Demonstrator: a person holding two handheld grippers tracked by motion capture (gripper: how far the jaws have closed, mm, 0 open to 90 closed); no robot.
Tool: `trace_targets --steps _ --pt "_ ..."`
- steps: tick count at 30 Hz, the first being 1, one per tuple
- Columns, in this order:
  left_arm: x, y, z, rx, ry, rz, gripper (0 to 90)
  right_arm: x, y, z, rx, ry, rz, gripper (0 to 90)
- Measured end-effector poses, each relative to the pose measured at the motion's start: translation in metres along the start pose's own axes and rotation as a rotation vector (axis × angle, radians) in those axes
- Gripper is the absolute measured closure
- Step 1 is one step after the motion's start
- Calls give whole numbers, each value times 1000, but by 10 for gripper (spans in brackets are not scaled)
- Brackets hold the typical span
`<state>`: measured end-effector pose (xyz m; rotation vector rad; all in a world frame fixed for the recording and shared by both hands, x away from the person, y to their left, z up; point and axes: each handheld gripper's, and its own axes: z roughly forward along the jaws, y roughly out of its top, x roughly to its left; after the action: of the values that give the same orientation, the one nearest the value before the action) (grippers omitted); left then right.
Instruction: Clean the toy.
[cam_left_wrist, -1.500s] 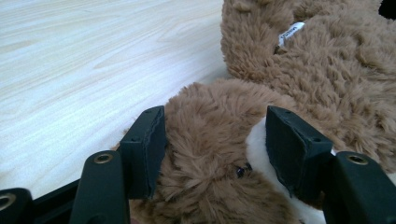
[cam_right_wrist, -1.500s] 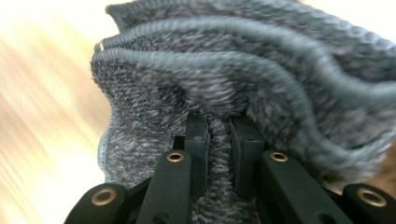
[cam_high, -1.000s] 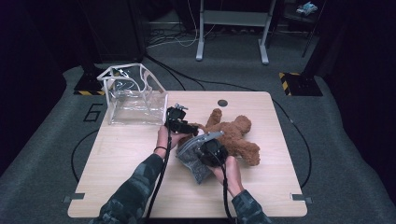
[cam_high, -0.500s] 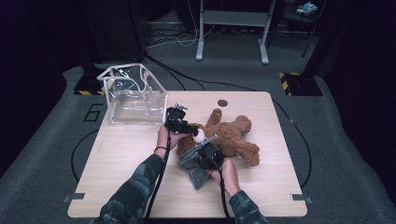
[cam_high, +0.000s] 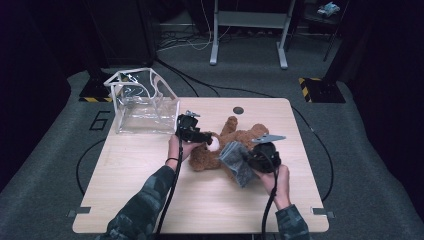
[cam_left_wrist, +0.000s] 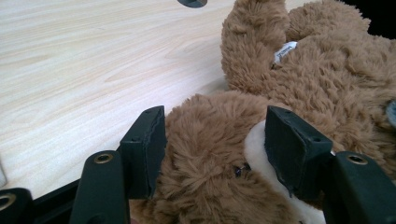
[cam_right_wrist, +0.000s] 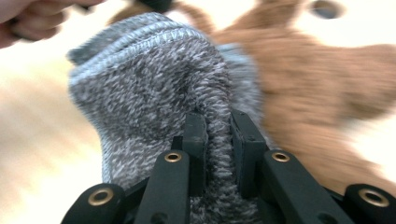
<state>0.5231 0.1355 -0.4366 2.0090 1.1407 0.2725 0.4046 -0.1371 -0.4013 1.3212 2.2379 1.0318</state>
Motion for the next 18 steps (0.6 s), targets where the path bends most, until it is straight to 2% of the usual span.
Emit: trace_targets --steps 4,6,9,13,16,18 --pt "-1 0 -2 -7 2 -1 382 -25 -1 -17 -49 -87 27 786" --pt "-2 0 -3 -7 0 2 378 -36 -1 -22 -64 -153 45 786" --pt "-3 -1 -6 -10 -1 4 373 -54 -5 -24 -57 -242 62 785" --pt "-5 -2 -10 -20 -5 12 353 -73 -14 -23 -60 -278 124 784" --pt "-9 -3 -14 -19 -10 22 312 -80 -19 -27 -66 -302 139 784" --pt "-11 -5 -17 -17 -2 45 298 -82 -21 -30 -76 -336 147 784"
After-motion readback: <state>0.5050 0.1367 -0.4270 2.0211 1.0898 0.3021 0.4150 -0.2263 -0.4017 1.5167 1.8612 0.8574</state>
